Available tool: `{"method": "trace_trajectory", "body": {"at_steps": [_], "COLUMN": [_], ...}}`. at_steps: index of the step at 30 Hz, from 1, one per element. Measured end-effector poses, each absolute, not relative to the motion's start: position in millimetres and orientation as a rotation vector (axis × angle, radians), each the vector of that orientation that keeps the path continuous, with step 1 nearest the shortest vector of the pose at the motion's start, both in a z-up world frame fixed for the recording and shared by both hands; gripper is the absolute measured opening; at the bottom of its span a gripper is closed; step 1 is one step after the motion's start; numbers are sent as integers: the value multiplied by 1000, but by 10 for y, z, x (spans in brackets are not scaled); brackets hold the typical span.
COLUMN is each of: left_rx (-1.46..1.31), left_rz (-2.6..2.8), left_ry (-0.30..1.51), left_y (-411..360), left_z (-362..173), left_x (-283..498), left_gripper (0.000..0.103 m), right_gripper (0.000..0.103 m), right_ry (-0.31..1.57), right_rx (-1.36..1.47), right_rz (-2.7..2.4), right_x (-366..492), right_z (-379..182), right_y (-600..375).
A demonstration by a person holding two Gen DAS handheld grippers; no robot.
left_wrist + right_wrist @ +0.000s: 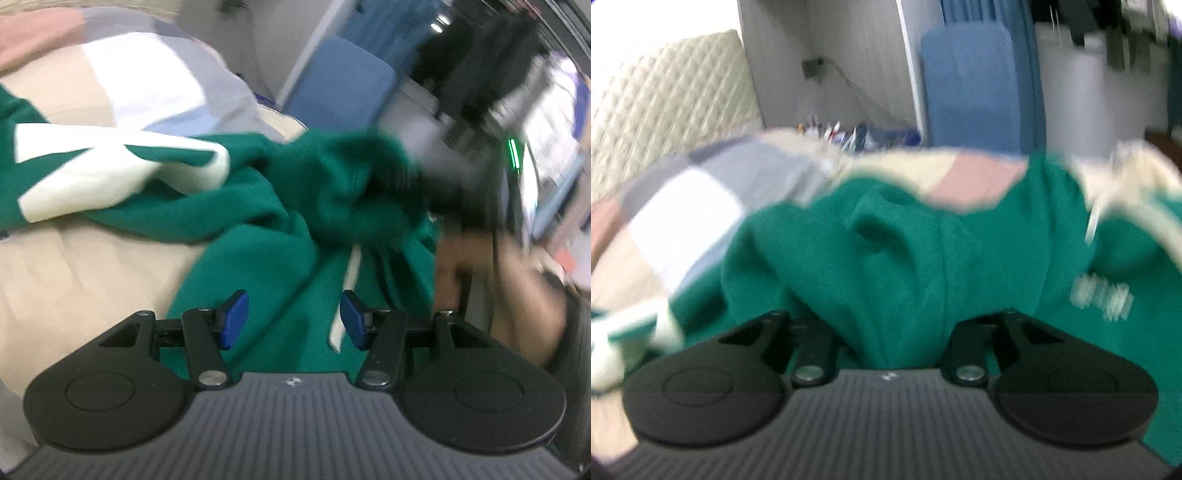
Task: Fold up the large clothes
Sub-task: 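Grasp the hood with the right gripper and pull it away from the hem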
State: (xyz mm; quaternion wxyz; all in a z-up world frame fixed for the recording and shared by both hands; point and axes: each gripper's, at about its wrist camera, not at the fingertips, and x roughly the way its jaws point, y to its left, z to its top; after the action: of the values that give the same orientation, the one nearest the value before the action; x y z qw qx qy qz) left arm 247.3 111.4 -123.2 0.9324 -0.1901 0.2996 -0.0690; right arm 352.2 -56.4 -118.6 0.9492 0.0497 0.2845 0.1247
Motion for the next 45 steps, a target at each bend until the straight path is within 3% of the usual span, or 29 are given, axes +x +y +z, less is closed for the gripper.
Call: {"method": "trace_trajectory", "body": {"at_steps": [7,11,16,23,26,27,28,30,37,45], "left_rx": [-373,-387,-390,-309,-325,-326,-332,-350,-374,-351], "left_rz": [-158,-177,-164,-128,-125,-123,-125,-124,-106,-48], "left_ry": [596,577,616,534,491,492,498,517,509,464], "left_y": [1127,1169,1181,1179,1247,1262,1282,1313,1384,1388], "left_z": [-1279,-1324,-1447,-1488,-1474,-1479,-1491,-1526,-1481,-1218], "left_x": [2494,2602,2822,2825,2831,2850,2874,2923,2964,2747], "left_gripper": [61,61,61,61,61,61,61,61,61,61], "right_gripper": [26,26,28,31,36,46,65,84,84,84], "right_ry": [554,521,561,616,628,613,592,558,564,566], "right_rx": [-64,-157,-163,-67,-1,16,33,56,133,139], "right_rz": [144,55,-12,-30,-20,-19,-15,-4,-6,36], "right_x": [4802,5521,6202,6682,6689,6657,6623,6511,6029,4805], "right_z": [-106,202,42,-894,-1171,-1203,-1216,-1201,-966,-566], "right_y": [-551,-421,-408,-695,-880,-923,-976,-1097,-1519,-1818]}}
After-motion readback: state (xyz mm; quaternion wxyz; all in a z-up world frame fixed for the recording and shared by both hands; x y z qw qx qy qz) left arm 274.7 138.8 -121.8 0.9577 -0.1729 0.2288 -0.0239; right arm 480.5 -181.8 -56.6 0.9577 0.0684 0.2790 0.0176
